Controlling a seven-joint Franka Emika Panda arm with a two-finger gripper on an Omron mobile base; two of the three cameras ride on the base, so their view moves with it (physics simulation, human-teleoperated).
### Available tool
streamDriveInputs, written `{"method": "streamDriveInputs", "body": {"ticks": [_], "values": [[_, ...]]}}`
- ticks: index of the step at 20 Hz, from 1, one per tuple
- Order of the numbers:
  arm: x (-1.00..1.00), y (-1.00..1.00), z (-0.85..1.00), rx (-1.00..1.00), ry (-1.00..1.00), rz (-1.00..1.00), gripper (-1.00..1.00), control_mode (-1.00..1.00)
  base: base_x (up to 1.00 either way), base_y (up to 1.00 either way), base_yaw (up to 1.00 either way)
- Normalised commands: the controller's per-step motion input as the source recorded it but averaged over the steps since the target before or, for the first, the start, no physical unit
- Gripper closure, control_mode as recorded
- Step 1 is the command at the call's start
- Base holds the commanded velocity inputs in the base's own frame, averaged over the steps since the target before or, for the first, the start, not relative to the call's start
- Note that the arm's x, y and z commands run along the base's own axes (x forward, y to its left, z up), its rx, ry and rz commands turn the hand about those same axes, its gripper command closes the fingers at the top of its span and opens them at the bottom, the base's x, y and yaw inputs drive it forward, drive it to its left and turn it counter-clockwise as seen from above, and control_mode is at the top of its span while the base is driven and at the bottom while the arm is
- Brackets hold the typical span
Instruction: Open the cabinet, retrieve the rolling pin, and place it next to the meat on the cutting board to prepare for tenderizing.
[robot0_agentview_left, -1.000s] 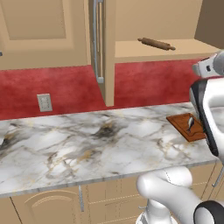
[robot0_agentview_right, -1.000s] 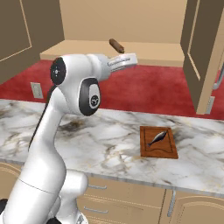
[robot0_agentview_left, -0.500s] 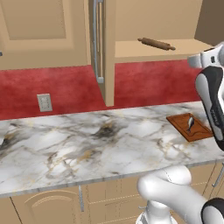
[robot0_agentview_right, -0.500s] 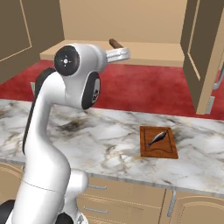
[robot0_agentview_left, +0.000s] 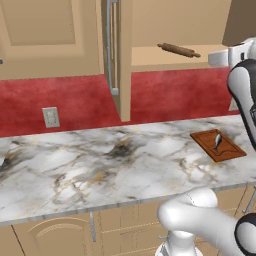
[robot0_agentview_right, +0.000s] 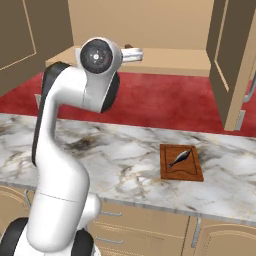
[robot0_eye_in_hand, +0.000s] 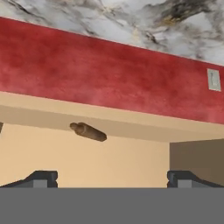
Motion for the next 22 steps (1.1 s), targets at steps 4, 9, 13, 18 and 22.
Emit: {"method": "streamDriveInputs", "body": {"ticks": [4,9,13,18,22], "values": [[0.42,0.22,0.03,0.01,0.07,0.07,-1.0,-1.0,0.0,0.0,0.0],[0.39,0.03,0.0,0.0,0.09,0.04,-1.0,-1.0,0.0,0.0,0.0],[0.5,0.0,-0.01,0.0,0.13,0.0,-1.0,-1.0,0.0,0.0,0.0],[0.54,0.0,-0.01,0.0,0.14,0.0,-1.0,-1.0,0.0,0.0,0.0],[0.41,0.0,-0.02,0.0,0.05,0.0,-1.0,-1.0,0.0,0.0,0.0]]}}
